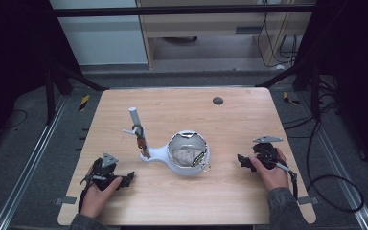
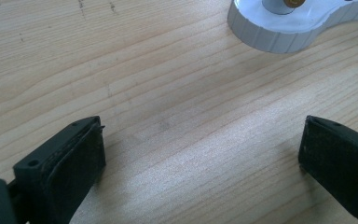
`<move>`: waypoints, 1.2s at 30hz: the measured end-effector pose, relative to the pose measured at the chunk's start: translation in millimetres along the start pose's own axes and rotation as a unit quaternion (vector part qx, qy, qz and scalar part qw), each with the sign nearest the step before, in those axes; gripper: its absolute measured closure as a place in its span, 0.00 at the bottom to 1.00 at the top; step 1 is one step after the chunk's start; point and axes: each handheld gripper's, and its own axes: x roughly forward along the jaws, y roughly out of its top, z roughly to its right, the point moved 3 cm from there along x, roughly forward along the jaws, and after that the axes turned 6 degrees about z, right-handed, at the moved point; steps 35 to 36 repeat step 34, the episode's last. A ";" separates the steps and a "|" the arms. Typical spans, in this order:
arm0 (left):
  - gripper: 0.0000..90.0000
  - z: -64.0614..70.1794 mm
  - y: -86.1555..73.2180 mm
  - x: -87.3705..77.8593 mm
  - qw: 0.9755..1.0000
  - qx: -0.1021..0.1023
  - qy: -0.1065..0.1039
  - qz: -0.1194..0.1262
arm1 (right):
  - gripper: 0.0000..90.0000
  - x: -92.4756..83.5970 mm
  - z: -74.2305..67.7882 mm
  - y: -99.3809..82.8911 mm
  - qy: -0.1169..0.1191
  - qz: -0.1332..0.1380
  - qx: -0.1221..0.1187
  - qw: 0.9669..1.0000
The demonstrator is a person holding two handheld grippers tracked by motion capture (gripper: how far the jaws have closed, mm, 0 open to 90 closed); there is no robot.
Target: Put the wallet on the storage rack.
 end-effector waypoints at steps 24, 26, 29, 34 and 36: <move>0.00 -9.6 9.4 11.8 1.000 0.006 -0.010 0.000 | 0.03 15.5 -5.5 -13.4 -0.028 0.016 -0.007 0.999; 0.00 -10.1 9.9 12.5 1.000 0.006 -0.011 0.000 | 0.03 15.1 -5.4 -13.9 -0.029 0.016 -0.009 0.999; 0.00 -10.5 10.7 13.5 1.000 0.005 -0.011 0.001 | 0.03 11.9 -8.3 -16.5 -0.029 0.016 -0.005 0.999; 0.00 -10.5 10.7 13.5 1.000 0.006 -0.011 0.000 | 0.03 7.9 -13.2 -20.3 -0.021 0.015 -0.013 1.000; 0.00 -10.5 10.7 13.5 1.000 0.006 -0.011 0.000 | 0.03 7.9 -13.2 -20.3 -0.021 0.015 -0.013 1.000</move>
